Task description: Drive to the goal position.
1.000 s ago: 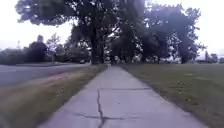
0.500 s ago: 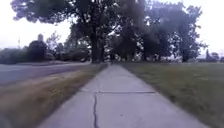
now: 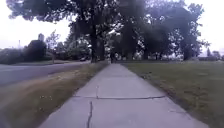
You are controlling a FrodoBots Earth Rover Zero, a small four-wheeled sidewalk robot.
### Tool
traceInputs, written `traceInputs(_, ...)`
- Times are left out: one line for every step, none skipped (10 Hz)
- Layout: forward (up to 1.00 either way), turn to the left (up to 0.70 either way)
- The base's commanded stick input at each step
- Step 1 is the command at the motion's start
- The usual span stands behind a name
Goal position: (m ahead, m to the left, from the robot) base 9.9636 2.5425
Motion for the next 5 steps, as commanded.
traceInputs(0.7, -0.14)
traceInputs(0.7, -0.09)
traceInputs(0.7, -0.02)
traceInputs(0.7, 0.0)
traceInputs(0.7, 0.0)
